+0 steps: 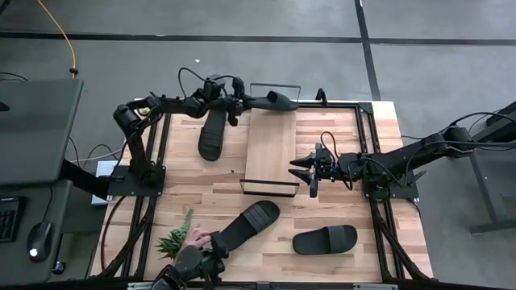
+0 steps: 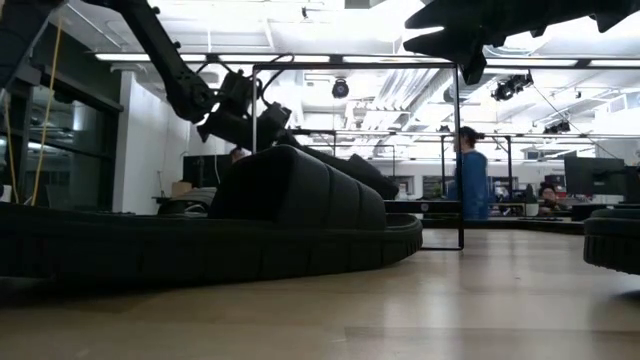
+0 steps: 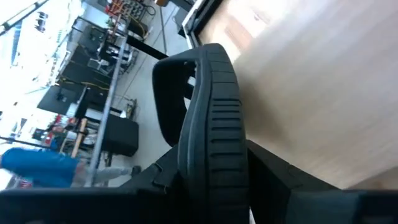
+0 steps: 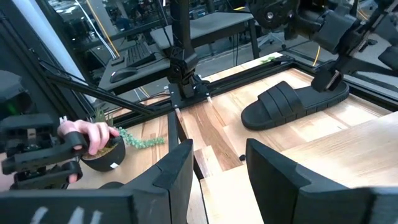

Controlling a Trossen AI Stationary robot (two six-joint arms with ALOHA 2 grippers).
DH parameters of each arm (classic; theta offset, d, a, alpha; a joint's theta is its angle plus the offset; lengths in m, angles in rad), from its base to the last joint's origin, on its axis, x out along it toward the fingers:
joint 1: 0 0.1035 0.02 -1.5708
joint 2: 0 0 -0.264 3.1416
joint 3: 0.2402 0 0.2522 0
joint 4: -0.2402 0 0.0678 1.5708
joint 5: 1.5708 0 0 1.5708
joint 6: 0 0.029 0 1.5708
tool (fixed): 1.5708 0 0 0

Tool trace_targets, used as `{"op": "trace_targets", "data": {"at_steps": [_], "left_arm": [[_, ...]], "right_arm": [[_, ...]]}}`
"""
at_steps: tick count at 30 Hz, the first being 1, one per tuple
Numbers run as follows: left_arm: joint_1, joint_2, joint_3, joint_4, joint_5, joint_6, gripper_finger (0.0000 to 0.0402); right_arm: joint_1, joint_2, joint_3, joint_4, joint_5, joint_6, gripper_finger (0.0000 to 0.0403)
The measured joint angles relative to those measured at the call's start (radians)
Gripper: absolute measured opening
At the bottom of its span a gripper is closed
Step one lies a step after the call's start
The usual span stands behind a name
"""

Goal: Pick and place slides into the shelf
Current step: Put the top right black slide on the shelf

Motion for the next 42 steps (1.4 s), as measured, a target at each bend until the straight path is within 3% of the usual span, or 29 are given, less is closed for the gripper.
{"op": "trace_targets", "data": {"at_steps": [5, 9, 20, 26, 33, 42], "left_arm": [[-0.004, 0.049, 0.041, -0.008, -0.015, 0.015, 0.0122], [-0.018, 0.052, 0.069, -0.013, -0.059, -0.064, 0.0132], [-0.056, 0.052, 0.088, -0.010, -0.110, -0.163, 0.0262], [-0.088, 0.052, 0.088, -0.011, -0.198, -0.209, 0.0304], [-0.136, 0.048, 0.088, -0.060, -0.273, -0.224, 0.0327], [-0.185, 0.025, 0.087, -0.152, -0.398, -0.260, 0.0328]], "right_arm": [[0.000, 0.000, 0.000, 0.003, 0.000, 0.000, 0.0140], [0.000, 0.000, 0.000, 0.003, -0.001, -0.001, 0.0140], [0.000, 0.000, 0.000, 0.003, -0.005, -0.002, 0.0140], [0.000, 0.000, 0.000, 0.002, -0.005, -0.002, 0.0140], [0.000, 0.000, 0.000, -0.001, -0.006, -0.003, 0.0140], [0.000, 0.000, 0.000, -0.001, -0.006, -0.001, 0.0140]]}}
